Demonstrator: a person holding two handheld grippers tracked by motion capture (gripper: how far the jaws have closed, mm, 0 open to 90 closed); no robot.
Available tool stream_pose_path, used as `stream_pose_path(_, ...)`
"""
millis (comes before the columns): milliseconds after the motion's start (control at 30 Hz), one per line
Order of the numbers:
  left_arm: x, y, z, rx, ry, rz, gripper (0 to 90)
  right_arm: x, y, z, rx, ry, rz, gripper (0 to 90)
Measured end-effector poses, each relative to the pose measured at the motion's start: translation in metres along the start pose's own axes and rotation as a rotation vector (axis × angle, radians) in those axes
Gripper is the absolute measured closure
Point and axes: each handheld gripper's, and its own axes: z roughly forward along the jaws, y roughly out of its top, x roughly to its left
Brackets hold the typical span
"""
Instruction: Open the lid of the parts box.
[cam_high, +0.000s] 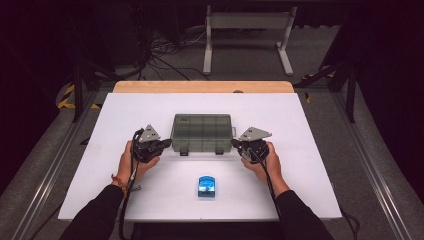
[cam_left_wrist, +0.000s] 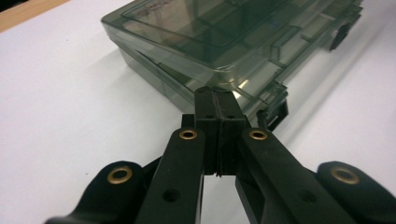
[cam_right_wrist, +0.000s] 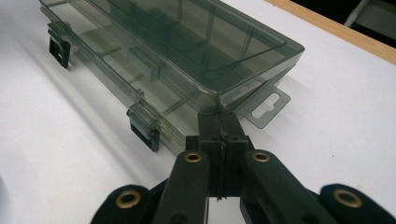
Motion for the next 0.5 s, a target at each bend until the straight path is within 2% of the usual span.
stream_pose_path(67, 0.0, 0.0, 0.0, 0.002, 0.006, -0.007, 89.9, 0.0, 0.0, 0.001, 0.001, -0.004, -0.001, 90.0)
stream_pose_path(167, 0.001, 0.0, 0.0, -0.005, 0.009, -0.007, 89.4, -0.001, 0.0, 0.001, -0.008, -0.023, -0.004, 84.3)
stream_pose_path(200, 0.0, 0.001, 0.0, -0.006, 0.039, 0.006, 86.2, -0.001, 0.001, 0.0, -0.011, -0.032, -0.011, 81.4)
stream_pose_path(233, 0.0, 0.001, 0.0, -0.006, 0.039, 0.006, 83.7, -0.001, 0.001, 0.0, -0.011, -0.032, -0.011, 81.4)
stream_pose_path(267, 0.0, 0.001, 0.0, -0.008, 0.054, 0.01, 83.7, -0.001, 0.001, 0.0, -0.016, -0.047, -0.016, 77.8)
stream_pose_path(300, -0.001, 0.002, 0.001, -0.01, 0.084, 0.01, 76.7, -0.001, 0.002, -0.001, -0.02, -0.057, -0.018, 75.5)
stream_pose_path(367, -0.001, 0.004, 0.0, -0.016, 0.084, 0.017, 70.1, -0.001, 0.004, -0.002, -0.026, -0.07, -0.026, 71.7)
stream_pose_path(433, 0.001, 0.01, -0.002, -0.029, 0.119, 0.018, 65.0, 0.0, 0.01, -0.004, -0.036, -0.078, -0.049, 70.3)
stream_pose_path(500, 0.002, 0.012, -0.002, -0.034, 0.121, 0.024, 61.7, 0.0, 0.013, -0.005, -0.051, -0.089, -0.063, 68.5)
